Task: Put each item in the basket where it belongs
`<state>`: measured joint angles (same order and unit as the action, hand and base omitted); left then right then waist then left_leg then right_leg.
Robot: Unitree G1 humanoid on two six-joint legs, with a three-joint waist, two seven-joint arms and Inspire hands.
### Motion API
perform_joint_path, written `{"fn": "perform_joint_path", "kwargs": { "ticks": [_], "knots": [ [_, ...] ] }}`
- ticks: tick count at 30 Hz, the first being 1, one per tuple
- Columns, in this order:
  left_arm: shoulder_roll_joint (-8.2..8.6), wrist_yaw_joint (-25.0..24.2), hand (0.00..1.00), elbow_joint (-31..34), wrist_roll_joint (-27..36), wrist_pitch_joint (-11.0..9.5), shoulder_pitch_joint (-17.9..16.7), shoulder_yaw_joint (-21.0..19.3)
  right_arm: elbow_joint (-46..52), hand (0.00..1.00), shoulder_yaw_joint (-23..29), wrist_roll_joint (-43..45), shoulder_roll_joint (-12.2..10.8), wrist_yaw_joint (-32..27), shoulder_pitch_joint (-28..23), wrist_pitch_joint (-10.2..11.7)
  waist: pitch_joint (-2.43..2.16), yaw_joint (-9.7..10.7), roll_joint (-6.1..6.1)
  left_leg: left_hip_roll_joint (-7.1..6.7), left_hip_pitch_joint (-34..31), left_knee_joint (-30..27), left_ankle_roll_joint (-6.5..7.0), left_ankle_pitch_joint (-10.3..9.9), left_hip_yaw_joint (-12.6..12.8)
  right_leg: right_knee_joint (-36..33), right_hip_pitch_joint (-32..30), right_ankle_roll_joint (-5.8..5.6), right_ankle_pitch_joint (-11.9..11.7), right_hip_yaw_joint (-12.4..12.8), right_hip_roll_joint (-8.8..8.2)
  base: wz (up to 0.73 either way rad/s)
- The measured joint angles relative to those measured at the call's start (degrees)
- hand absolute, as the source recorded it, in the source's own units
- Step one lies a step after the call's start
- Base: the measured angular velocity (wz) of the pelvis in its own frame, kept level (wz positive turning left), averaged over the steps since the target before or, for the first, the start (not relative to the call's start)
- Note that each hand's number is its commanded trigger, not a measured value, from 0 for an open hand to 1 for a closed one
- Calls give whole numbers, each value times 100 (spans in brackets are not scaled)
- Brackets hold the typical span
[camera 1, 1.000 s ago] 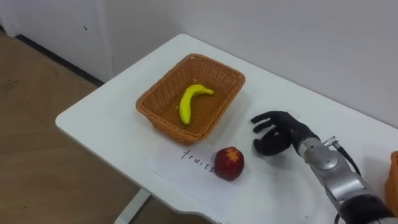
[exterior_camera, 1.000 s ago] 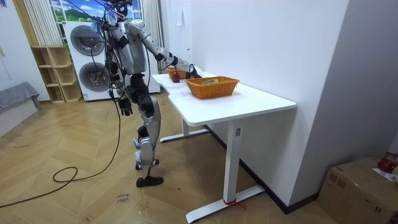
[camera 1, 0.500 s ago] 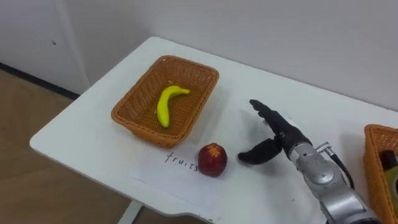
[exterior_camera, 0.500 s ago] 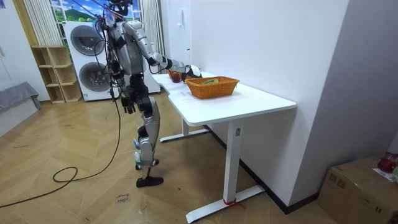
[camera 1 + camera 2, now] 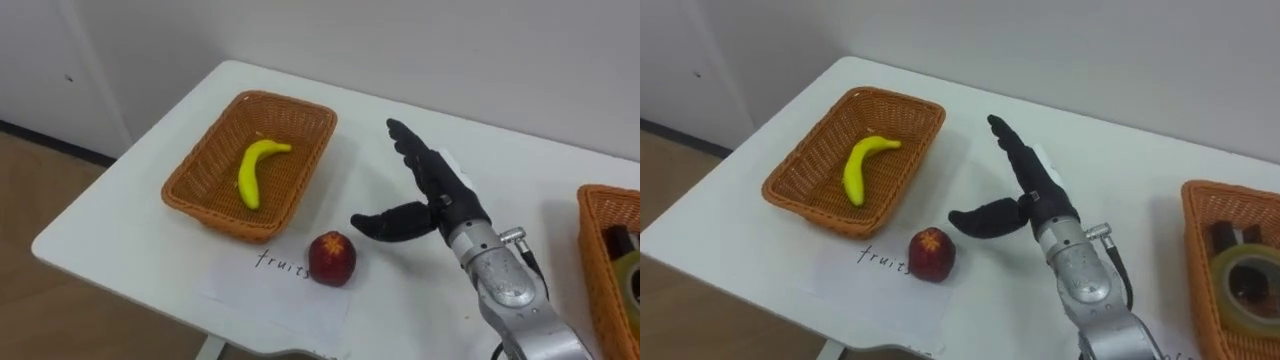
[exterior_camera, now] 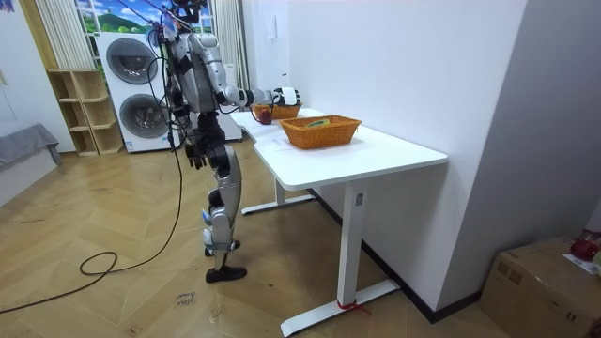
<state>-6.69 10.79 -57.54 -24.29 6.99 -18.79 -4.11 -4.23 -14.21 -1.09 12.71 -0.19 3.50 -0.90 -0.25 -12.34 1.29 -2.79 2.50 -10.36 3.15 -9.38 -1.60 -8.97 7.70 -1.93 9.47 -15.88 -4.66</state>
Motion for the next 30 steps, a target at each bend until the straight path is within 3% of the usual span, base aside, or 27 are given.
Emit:
{"fn": "perform_joint_path", "kwargs": {
  "ticks": [2,9,22,30],
  "knots": [
    [2,0,0,10,-1,-7,19,0,71,0,-31,-80,-50,-14,-17,33,-5,101,-29,8,-27,-4,-1,1,12,-6,-42,2,-3,5,5,0],
    [38,0,0,0,-3,-131,140,1,252,0,-35,-195,-147,18,-38,34,-13,105,-18,33,-84,1,-1,1,145,-86,-200,6,-5,108,6,-10],
    [50,-13,0,-221,44,-225,296,106,501,0,-309,-550,-198,748,-67,35,0,118,69,27,-133,26,3,0,143,-80,-270,3,-9,158,8,-1],
    [30,-42,0,-222,210,-267,347,222,500,0,-521,-559,-173,1211,-349,35,13,107,90,24,-159,64,6,-2,140,-70,-289,2,-10,150,8,0]
  ]
}}
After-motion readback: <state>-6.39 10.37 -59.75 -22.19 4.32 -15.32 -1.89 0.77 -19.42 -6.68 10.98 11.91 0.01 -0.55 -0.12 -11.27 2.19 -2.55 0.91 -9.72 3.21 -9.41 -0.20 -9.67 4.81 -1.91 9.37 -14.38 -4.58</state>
